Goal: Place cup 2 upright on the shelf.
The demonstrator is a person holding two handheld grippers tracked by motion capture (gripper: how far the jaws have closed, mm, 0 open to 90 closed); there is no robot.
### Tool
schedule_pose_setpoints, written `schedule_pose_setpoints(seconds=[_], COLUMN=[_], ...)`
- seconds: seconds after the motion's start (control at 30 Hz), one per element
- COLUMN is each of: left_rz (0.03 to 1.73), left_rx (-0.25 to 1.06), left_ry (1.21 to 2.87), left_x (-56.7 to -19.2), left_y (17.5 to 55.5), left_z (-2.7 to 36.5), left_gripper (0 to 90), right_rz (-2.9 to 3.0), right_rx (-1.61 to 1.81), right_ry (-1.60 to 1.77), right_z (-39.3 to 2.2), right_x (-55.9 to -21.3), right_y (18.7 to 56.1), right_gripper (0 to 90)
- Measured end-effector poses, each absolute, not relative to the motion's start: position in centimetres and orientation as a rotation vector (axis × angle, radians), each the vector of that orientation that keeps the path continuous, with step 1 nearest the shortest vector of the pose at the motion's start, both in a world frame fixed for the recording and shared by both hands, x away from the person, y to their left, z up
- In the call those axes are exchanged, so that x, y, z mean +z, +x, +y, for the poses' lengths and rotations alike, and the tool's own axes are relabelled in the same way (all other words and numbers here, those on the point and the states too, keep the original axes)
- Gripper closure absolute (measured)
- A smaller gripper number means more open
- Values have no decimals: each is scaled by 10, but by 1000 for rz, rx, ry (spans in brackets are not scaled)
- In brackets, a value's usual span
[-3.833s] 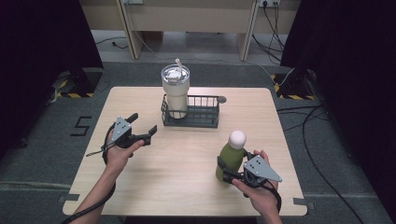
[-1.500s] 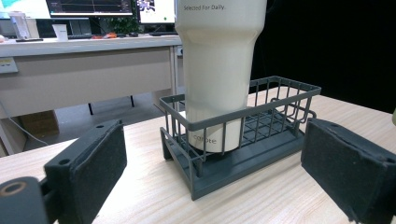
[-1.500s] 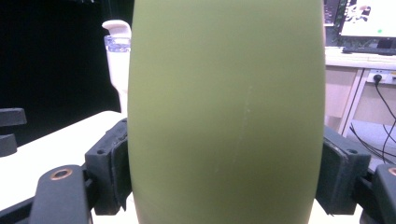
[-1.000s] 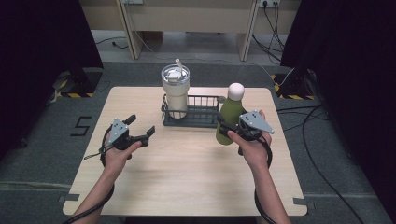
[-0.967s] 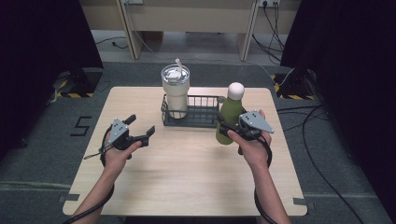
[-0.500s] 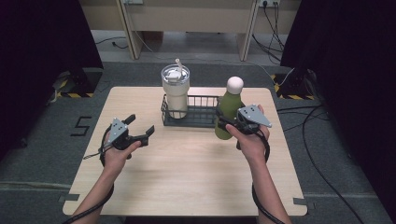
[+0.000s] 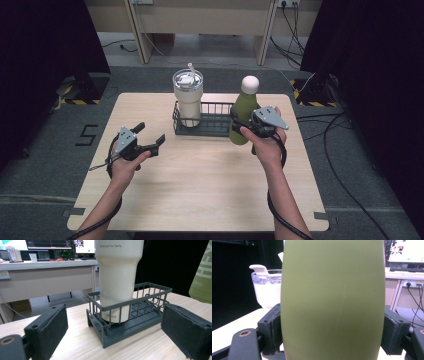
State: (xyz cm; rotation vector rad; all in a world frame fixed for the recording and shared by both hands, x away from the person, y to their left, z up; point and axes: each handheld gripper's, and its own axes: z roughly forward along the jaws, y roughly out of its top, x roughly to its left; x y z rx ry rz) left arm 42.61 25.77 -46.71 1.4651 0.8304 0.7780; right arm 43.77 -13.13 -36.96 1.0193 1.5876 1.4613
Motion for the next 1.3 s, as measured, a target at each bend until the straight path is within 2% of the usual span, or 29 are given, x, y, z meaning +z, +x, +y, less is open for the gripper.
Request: schedule_pose_setpoints(seconds=[1.3], left_rz=[835], left_rx=[777], left_ry=[1459], left_x=[-467], left_y=[426], left_z=[260], left_gripper=[69], right_rz=[1554], right_rx=[1448], right_ry=[1025], right_z=[-115], right_x=[-349], right_y=[473], right_gripper=[218])
